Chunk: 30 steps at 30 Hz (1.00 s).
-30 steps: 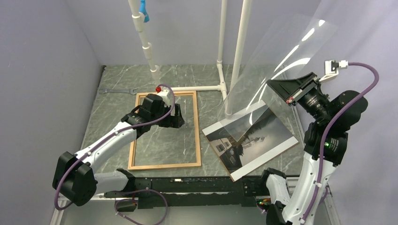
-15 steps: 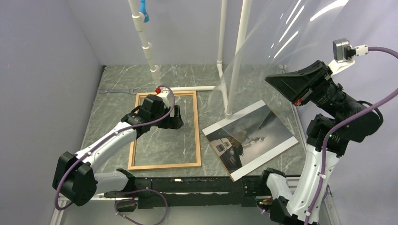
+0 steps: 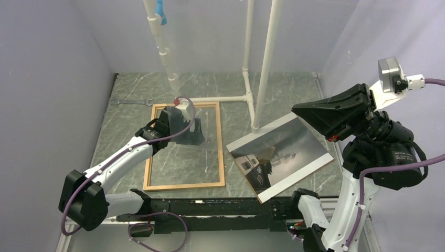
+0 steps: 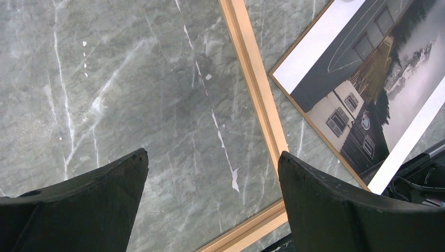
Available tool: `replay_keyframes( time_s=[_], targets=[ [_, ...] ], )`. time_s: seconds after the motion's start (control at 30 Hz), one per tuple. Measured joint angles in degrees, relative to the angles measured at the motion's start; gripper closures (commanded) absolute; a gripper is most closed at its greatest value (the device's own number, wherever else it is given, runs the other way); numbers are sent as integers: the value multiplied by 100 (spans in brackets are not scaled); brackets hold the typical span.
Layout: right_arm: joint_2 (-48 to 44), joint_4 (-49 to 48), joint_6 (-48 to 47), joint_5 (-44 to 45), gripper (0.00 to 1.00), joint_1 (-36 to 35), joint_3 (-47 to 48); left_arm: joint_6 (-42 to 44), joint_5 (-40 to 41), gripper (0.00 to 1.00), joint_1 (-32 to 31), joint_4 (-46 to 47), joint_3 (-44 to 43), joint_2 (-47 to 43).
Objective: Put the photo into the frame
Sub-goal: Move the photo frame to the center of the board.
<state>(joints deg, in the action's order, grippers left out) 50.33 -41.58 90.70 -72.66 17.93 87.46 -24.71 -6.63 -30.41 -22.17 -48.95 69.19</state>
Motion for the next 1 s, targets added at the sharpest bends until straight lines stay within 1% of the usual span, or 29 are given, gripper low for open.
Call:
replay_keyframes(
  time_s=[0.1, 0.17, 0.4, 0.5, 0.63, 0.73, 0.77, 0.9, 1.0],
  targets=[
    [-63, -162, -13, -11, 100, -11, -339, 0, 26, 4, 28, -37, 0, -39],
    [-81, -92, -133, -11, 100, -13, -590, 0, 44, 4, 52, -85, 0, -90],
    [33, 796, -960, -63, 100, -13, -1370, 0, 264, 4, 201, -317, 87, -472],
    [116, 1488, -1563, -72, 100, -15, -1556, -2, 616, 1, 267, -538, 87, -623],
    [243, 2957, -2743, 240, 100, -136, -1576, -24, 1056, 2, 426, -949, 85, -763],
    [376, 3834, -3451, 584, 100, -422, -1604, -31, 1163, 2, 555, -1143, 101, -813],
    [409, 3995, -3591, 669, 100, -525, -1628, -35, 1161, 2, 573, -1163, 122, -833],
    [557, 4809, -4256, 1357, 100, -1222, -1746, -68, 1067, 3, 575, -1178, 361, -975],
    [721, 5351, -4583, 1998, 100, -1853, -1757, -129, 903, 5, 575, -1178, 568, -1001]
  ],
)
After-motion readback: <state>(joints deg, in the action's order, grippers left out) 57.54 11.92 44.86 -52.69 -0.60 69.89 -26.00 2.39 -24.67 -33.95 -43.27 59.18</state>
